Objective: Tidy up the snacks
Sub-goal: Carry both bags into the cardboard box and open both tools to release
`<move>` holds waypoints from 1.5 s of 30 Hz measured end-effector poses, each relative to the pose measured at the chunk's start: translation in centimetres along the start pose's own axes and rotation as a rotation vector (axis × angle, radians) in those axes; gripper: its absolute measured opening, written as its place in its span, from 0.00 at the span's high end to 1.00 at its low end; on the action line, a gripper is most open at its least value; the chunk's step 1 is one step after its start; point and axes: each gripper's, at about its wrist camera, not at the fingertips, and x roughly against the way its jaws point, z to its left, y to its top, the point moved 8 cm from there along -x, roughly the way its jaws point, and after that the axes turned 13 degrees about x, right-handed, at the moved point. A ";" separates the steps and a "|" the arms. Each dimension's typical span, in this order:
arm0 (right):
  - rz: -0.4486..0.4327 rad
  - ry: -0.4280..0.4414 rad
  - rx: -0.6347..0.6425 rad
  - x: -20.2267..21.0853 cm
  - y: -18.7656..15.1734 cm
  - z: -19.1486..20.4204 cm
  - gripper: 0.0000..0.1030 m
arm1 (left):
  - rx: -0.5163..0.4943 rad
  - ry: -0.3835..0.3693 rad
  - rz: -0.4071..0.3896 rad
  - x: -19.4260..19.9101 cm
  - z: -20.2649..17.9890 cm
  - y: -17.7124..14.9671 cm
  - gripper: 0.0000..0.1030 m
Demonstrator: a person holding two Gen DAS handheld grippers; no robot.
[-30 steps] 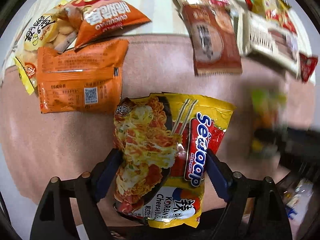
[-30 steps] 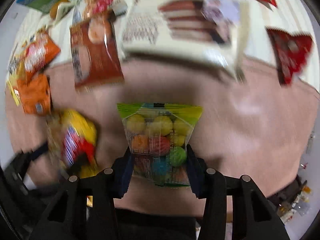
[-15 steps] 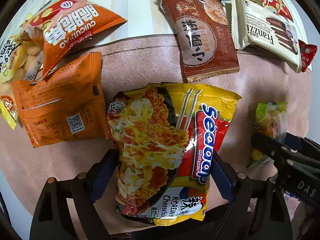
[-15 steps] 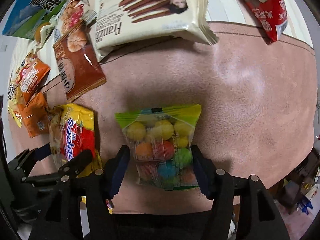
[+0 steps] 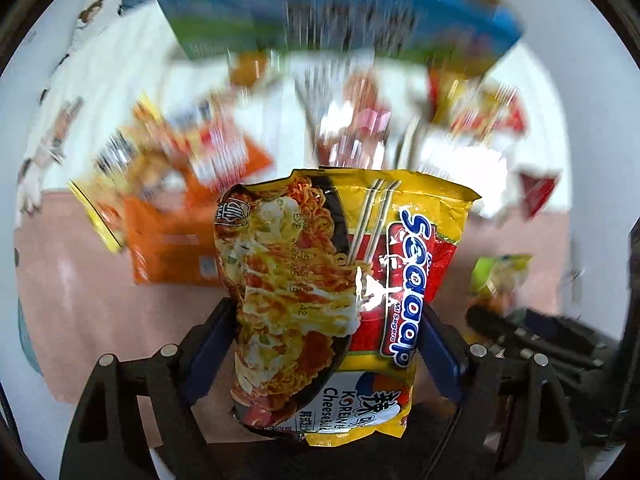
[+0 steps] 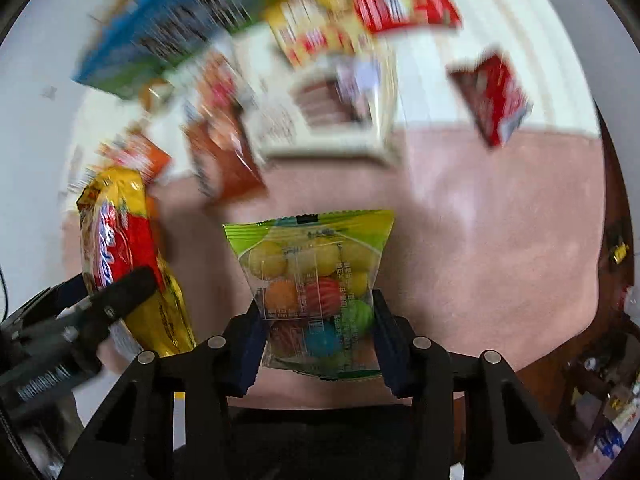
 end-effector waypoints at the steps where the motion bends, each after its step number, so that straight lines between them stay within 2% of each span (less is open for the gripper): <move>1: -0.026 0.016 0.007 1.6 0.8 0.1 0.51 | 0.011 -0.021 -0.030 1.9 0.1 1.0 0.17; 4: -0.102 0.051 0.027 6.6 4.1 0.9 0.51 | 0.031 -0.076 -0.116 7.1 -0.7 4.4 0.17; 6: -0.161 0.074 0.046 9.6 6.9 1.3 0.51 | 0.043 -0.103 -0.165 9.3 -1.8 6.5 0.17; 8: -0.214 0.100 0.063 12.1 10.4 1.9 0.51 | 0.057 -0.120 -0.212 10.7 -2.6 9.5 0.17; 10: -0.263 0.089 0.081 13.9 13.9 2.4 0.51 | 0.062 -0.126 -0.251 11.8 -3.1 12.9 0.17; 12: -0.300 0.069 0.093 13.9 18.2 3.4 0.51 | 0.062 -0.115 -0.272 11.0 -4.3 16.7 0.17; 15: -0.299 0.064 0.099 13.3 23.8 3.4 0.51 | 0.064 -0.092 -0.248 8.6 -5.9 21.8 0.17; 18: -0.274 0.050 0.091 11.7 28.8 3.0 0.51 | 0.078 -0.070 -0.187 4.6 -7.0 25.2 0.17; 23: -0.204 0.022 0.084 7.3 34.8 2.3 0.51 | 0.120 -0.045 -0.065 -0.5 -7.3 30.4 0.17; 29: -0.135 -0.033 0.089 1.5 38.9 2.1 0.51 | 0.105 0.005 0.029 -5.6 -8.1 32.7 0.17; 34: -0.084 -0.009 0.098 -1.4 40.6 2.1 0.50 | 0.080 0.023 0.080 -8.6 -8.6 33.5 0.17; 36: -0.063 -0.028 0.125 -2.6 41.0 1.8 0.31 | 0.079 0.025 0.064 -8.9 -8.6 33.5 0.16; 37: -0.046 -0.042 0.137 -3.3 41.3 1.5 0.09 | 0.079 0.024 0.057 -9.1 -8.5 33.6 0.14; 38: -0.038 -0.046 0.143 -3.7 41.4 1.4 0.04 | 0.072 0.020 0.059 -9.2 -8.7 33.5 0.11; 45: -0.039 -0.078 0.139 -3.1 40.8 1.0 0.04 | 0.065 0.018 0.034 -8.9 -9.0 33.0 0.06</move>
